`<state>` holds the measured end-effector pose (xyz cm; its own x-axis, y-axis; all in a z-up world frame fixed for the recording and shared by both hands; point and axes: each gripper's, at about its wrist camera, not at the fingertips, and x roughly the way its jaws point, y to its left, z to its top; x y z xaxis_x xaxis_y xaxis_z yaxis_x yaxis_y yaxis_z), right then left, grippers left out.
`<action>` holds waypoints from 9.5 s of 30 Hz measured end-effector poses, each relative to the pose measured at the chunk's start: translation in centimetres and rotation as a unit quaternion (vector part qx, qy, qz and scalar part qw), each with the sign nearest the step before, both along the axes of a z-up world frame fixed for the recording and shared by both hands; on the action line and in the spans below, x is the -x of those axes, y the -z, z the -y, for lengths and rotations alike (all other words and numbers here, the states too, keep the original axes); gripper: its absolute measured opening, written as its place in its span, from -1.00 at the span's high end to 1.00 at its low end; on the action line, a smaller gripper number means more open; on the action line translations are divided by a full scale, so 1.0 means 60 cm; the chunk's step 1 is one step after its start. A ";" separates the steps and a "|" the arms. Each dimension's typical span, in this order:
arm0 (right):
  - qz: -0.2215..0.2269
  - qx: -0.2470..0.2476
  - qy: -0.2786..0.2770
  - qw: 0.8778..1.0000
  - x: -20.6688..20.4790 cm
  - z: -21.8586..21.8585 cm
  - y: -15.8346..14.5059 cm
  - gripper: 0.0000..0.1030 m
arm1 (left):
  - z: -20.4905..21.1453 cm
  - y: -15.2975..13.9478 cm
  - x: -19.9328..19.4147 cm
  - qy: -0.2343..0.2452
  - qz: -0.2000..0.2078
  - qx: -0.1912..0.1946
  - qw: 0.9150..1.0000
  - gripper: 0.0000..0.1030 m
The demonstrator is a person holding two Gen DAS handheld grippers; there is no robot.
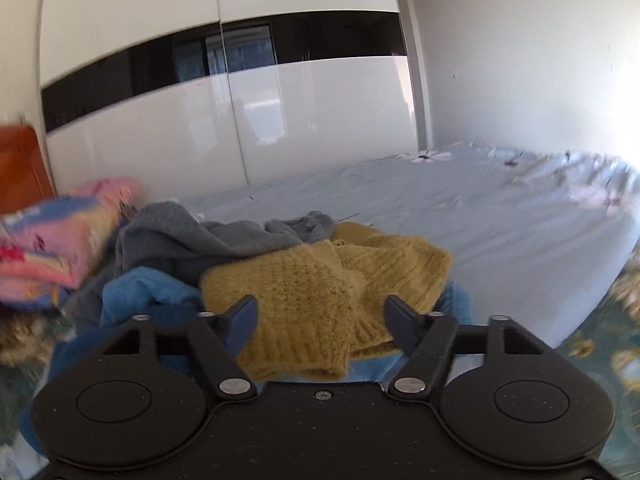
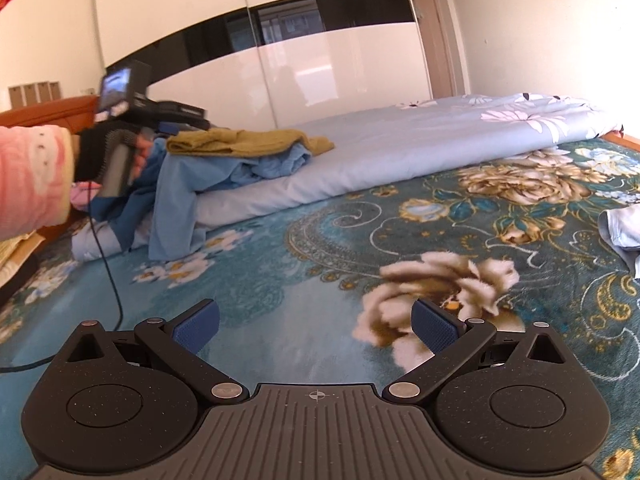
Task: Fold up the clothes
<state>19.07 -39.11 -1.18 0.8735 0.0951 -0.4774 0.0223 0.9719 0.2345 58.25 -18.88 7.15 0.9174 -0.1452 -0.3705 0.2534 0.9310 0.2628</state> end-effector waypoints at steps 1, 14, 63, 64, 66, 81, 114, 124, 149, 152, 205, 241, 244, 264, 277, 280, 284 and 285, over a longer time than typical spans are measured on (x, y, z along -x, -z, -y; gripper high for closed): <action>-0.001 -0.001 0.000 1.000 -0.001 0.000 0.002 -0.99 | 0.008 0.008 -0.009 -0.006 0.008 -0.027 1.000 -0.43; -0.024 -0.015 0.026 0.999 -0.002 0.033 0.033 -0.99 | 0.046 0.043 -0.105 -0.070 0.040 -0.119 0.990 0.79; 0.121 0.019 -0.215 0.969 0.183 -0.234 -0.163 -0.99 | -0.349 -0.363 0.754 0.196 0.082 0.312 0.926 0.83; 0.115 0.029 -0.228 0.967 0.178 -0.248 -0.156 -0.99 | -0.356 -0.358 0.763 0.200 0.081 0.312 0.925 0.83; 0.106 0.048 -0.244 0.963 0.162 -0.270 -0.150 -0.99 | -0.371 -0.352 0.785 0.208 0.079 0.311 0.924 0.83; 0.126 0.044 -0.325 0.936 0.091 -0.329 -0.174 -0.99 | -0.440 -0.345 0.845 0.263 0.065 0.308 0.912 0.82; 0.093 0.007 -0.417 0.904 0.050 -0.314 -0.179 -0.49 | -0.445 -0.322 0.848 0.273 0.028 0.276 0.921 0.81; 0.056 0.002 -0.469 0.882 0.016 -0.334 -0.173 0.80 | -0.439 -0.305 0.803 0.237 0.005 0.283 0.930 0.81; 0.325 0.208 -0.069 0.920 0.320 -0.232 -0.613 0.85 | -0.364 -0.519 0.915 0.211 0.244 0.217 0.921 0.85; 0.341 0.217 -0.062 0.912 0.360 -0.232 -0.630 0.85 | -0.368 -0.519 0.958 0.216 0.262 0.210 0.917 0.85; -0.103 0.257 -0.184 0.943 -0.460 -0.323 0.039 0.82 | -0.303 0.137 0.131 -0.089 -0.159 0.107 0.977 0.79; -0.170 -0.027 -0.094 0.981 0.110 -0.149 0.035 0.78 | -0.522 0.011 0.826 -0.131 -0.126 0.217 0.959 -0.50; -0.161 -0.036 -0.086 0.983 0.114 -0.144 0.035 0.83 | -0.528 0.017 0.843 -0.137 -0.136 0.228 0.954 -0.52; -0.136 0.068 0.026 0.988 0.100 -0.037 0.041 0.81 | -0.400 0.171 0.811 -0.104 -0.280 0.285 0.911 0.29; -0.121 0.039 -0.011 0.992 0.162 -0.057 0.004 0.81 | -0.436 0.100 0.837 -0.134 -0.182 0.274 0.935 0.87; -0.131 0.045 -0.022 0.990 0.184 -0.077 0.009 0.81 | -0.450 0.106 0.846 -0.143 -0.188 0.263 0.935 0.87; -0.156 0.052 -0.016 0.986 0.178 -0.086 0.031 0.81 | -0.452 0.138 0.842 -0.156 -0.208 0.262 0.929 0.87; -0.160 0.052 -0.017 0.986 0.175 -0.086 0.032 0.81 | -0.452 0.142 0.840 -0.156 -0.210 0.258 0.930 0.87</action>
